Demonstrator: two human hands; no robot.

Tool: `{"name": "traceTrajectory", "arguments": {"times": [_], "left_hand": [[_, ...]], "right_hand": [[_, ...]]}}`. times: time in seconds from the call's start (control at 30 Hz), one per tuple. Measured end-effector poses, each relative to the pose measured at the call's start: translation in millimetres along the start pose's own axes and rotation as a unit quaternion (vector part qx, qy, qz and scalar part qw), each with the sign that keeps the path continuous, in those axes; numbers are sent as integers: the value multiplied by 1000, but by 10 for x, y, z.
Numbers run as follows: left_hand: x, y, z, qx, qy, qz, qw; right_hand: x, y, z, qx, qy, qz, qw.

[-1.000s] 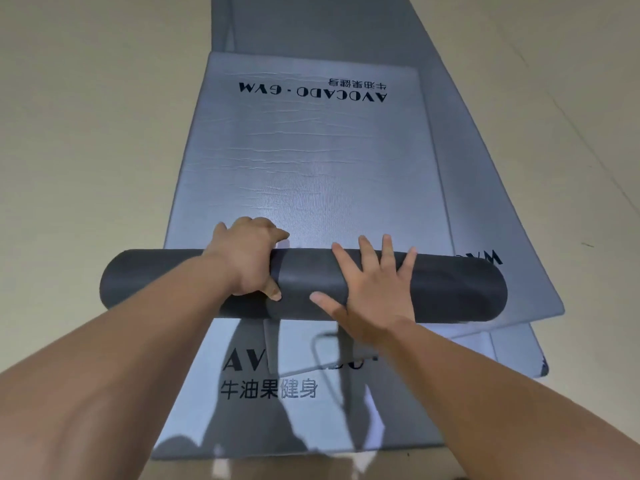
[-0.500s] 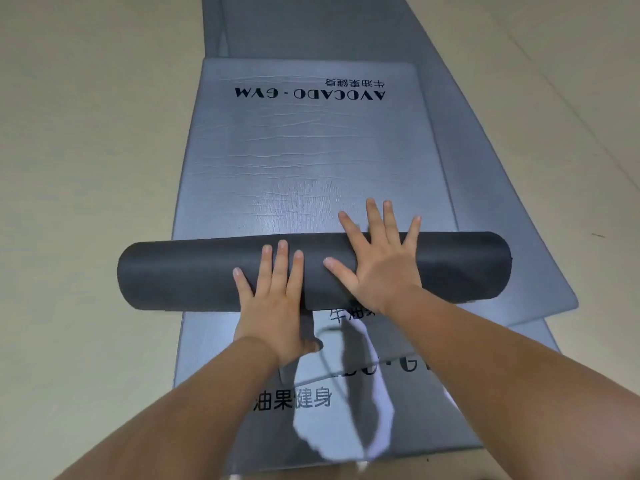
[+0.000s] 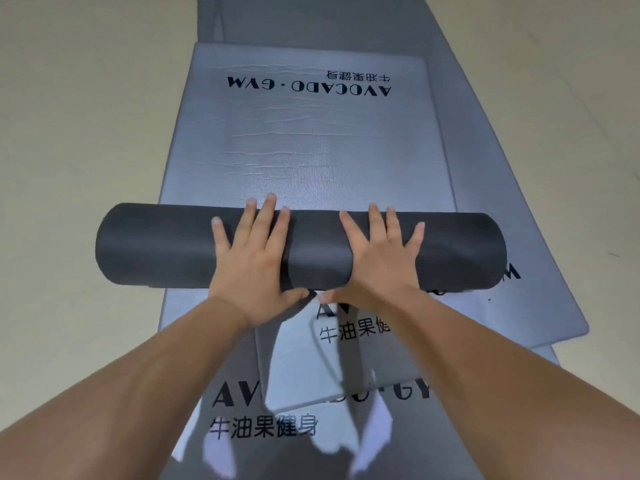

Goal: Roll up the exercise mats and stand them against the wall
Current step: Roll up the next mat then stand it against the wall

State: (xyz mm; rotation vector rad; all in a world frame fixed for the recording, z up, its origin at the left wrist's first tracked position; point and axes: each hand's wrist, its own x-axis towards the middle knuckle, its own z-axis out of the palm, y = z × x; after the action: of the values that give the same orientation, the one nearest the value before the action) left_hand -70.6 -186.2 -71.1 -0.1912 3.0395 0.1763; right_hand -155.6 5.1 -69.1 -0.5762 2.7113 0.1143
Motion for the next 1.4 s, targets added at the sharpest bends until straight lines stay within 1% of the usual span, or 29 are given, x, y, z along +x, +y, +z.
{"name": "traceTrajectory", "arguments": {"times": [0.03,0.07,0.13,0.2,0.27,0.33,0.37,0.4,0.47,0.53,0.63,0.77,0.87,0.97,1.17,1.4], "left_hand": [[-43,32,37,17,10,-16,1000],[-68,58,79,27,2,-33,999],[-31,75,125,29,-29,-54,998],[99,45,106,19,-52,-58,997],[265,-6,65,12,-78,-58,995],[426,-60,0,19,-103,-56,993],[495,-81,-29,21,-110,-57,992],[558,-100,-45,19,-112,-59,992],[665,-111,-77,10,-104,-66,992],[730,-110,-92,7,-99,-69,993],[811,-116,-114,22,-106,-64,992],[900,-130,-192,33,-102,-44,993],[801,-136,-196,52,-79,-22,995],[596,-90,-164,69,-74,-16,995],[35,95,-201,68,-144,-26,987],[-530,321,-376,66,-245,-27,967]], "right_hand": [[84,6,-63,1,-4,5,1000],[168,9,-133,7,-13,7,1000],[318,15,-265,21,-39,2,999],[407,39,-352,30,-47,-8,998],[438,74,-360,44,-13,-29,999],[403,91,-303,40,71,-72,994],[371,95,-262,19,104,-92,990],[348,92,-231,-14,112,-101,988],[347,79,-201,-88,74,-83,990],[433,51,-189,-116,46,-53,991],[590,11,-280,-102,23,-39,994],[661,57,-442,-89,-10,-52,995],[578,60,-455,-90,-8,-67,994],[419,71,-397,-97,-17,-66,993],[-144,20,-287,-84,-69,-69,992],[-761,22,-188,-63,-120,-91,987]]}}
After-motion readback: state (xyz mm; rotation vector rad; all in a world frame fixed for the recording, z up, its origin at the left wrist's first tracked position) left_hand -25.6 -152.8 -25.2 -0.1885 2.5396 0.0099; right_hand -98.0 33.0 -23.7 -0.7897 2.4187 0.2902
